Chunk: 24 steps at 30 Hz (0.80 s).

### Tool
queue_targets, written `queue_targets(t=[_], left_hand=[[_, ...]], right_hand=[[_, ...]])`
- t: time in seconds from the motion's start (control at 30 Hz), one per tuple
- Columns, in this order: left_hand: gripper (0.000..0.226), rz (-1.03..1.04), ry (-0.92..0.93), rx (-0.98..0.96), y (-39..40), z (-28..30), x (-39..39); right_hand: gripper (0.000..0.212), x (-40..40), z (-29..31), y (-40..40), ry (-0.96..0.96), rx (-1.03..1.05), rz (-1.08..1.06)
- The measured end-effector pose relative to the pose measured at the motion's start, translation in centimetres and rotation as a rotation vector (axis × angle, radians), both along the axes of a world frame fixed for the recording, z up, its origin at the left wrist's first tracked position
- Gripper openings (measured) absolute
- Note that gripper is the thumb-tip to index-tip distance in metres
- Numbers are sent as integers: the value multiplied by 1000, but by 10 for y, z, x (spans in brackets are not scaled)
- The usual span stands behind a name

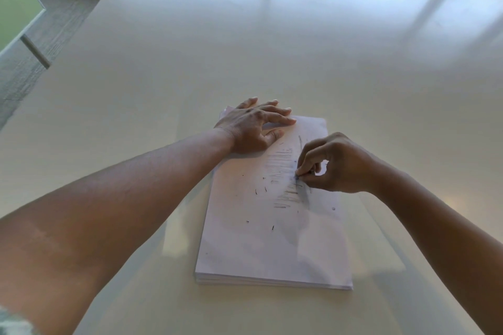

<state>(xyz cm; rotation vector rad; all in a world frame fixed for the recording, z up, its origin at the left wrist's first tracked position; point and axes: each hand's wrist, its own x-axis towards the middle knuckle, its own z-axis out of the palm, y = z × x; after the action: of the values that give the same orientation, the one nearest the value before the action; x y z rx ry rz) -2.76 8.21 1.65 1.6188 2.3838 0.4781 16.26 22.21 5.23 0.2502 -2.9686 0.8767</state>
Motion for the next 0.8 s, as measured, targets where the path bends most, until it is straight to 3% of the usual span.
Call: queue_targets(t=[0.3, 0.5, 0.7, 0.8], left_hand=[[38, 13, -13, 3, 0, -2, 0], [36, 0, -10, -32, 0, 1, -1], [36, 3, -27, -5, 0, 2, 1], [36, 8, -16, -16, -1, 3, 2]], right_hand=[[8, -43, -14, 0, 205, 64, -252], [7, -33, -6, 0, 85, 50, -81], [11, -44, -12, 4, 193, 73, -257], [9, -39, -12, -2, 166, 39, -186]])
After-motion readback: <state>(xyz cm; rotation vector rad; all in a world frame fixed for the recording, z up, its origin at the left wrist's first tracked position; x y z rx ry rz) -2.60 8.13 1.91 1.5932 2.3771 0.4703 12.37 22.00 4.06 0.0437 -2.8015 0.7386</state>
